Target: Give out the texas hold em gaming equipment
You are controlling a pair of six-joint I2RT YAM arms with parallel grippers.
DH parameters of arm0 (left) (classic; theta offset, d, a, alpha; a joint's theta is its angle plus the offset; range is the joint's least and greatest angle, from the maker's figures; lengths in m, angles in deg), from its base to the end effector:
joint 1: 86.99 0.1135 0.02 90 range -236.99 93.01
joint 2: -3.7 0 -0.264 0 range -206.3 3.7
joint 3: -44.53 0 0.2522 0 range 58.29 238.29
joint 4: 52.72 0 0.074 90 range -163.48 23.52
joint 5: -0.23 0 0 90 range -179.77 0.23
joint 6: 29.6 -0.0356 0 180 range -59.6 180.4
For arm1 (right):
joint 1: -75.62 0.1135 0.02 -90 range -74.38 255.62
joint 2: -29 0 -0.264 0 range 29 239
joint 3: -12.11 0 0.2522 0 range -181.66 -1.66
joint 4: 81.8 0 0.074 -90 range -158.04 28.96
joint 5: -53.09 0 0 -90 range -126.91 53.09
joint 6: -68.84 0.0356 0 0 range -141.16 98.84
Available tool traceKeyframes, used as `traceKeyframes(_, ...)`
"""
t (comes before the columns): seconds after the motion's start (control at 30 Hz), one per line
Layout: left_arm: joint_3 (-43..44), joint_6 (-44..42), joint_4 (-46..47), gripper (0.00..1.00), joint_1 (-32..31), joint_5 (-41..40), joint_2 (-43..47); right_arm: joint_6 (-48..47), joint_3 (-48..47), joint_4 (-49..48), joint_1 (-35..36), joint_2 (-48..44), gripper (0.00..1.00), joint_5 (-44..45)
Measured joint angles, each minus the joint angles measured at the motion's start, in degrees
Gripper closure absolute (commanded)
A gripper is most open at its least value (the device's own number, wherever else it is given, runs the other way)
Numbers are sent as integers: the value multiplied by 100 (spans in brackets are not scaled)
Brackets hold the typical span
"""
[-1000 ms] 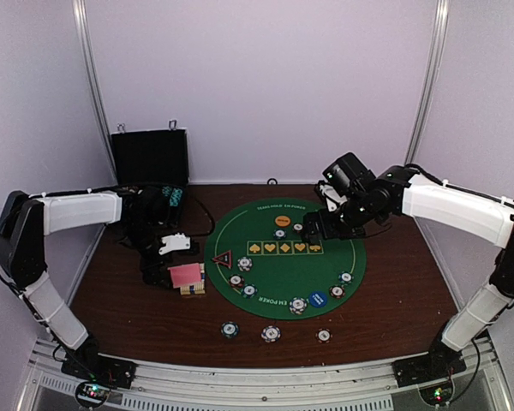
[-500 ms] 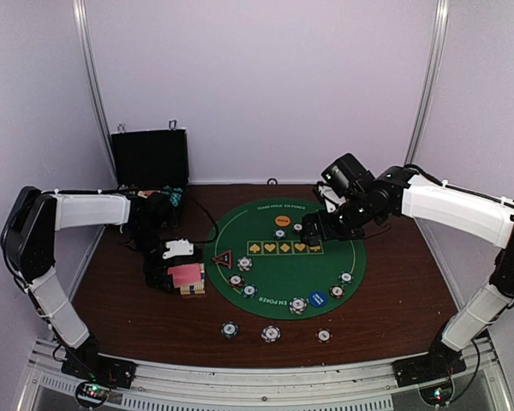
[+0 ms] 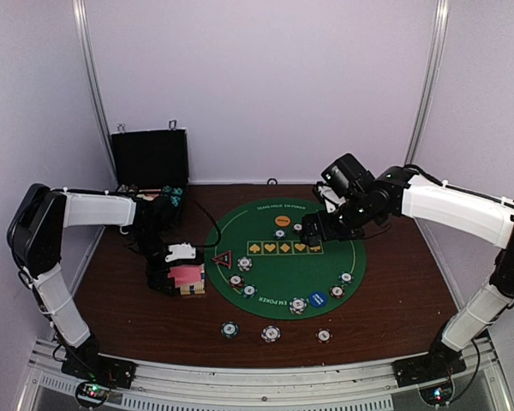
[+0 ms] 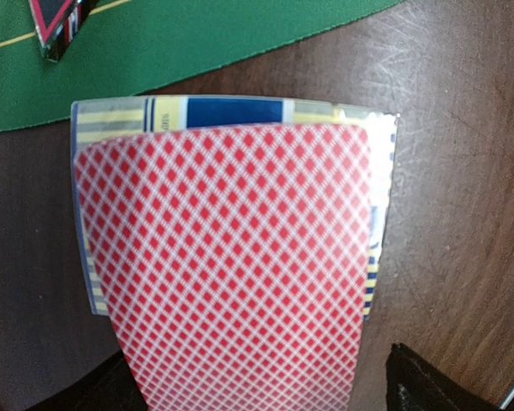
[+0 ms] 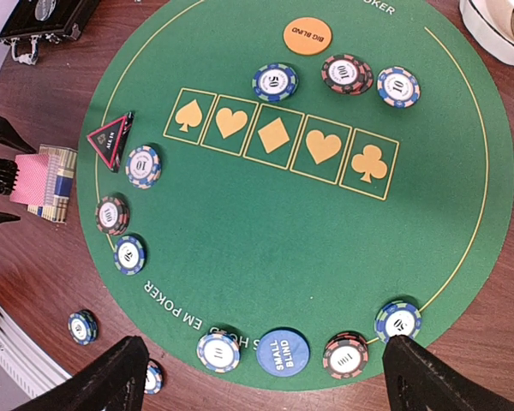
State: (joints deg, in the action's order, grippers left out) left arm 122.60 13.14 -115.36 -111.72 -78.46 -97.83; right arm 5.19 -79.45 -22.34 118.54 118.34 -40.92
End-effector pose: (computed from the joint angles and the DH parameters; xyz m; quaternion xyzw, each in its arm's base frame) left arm 0.2800 -0.1367 0.1631 0.5872 0.8027 -0.0900 0.0524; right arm 0.2387 0.2253 0.2952 -0.1479 0.9474 0.1878 0.2128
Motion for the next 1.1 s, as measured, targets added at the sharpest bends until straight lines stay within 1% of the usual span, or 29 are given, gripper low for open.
traceKeyframes(0.57,90,-35,247,3,-9,7,-181,24,52,-20,24,-111,1,-26)
traceKeyframes(0.63,81,-42,293,8,-13,2,-181,48,111,-28,24,-127,0,-48)
traceKeyframes(0.77,33,-50,402,23,-20,-20,-179,85,188,-46,24,-136,1,-96)
traceKeyframes(0.93,-81,-68,503,52,-66,-83,-105,101,227,-72,26,-138,4,-166)
traceKeyframes(0.97,-116,-59,549,57,-76,-92,-68,103,234,-83,26,-138,5,-179)
traceKeyframes(1.03,-170,-50,584,59,-90,-101,20,105,245,-98,26,-138,6,-205)
traceKeyframes(1.1,-225,-55,597,65,-90,-103,146,105,245,-114,26,-138,6,-223)
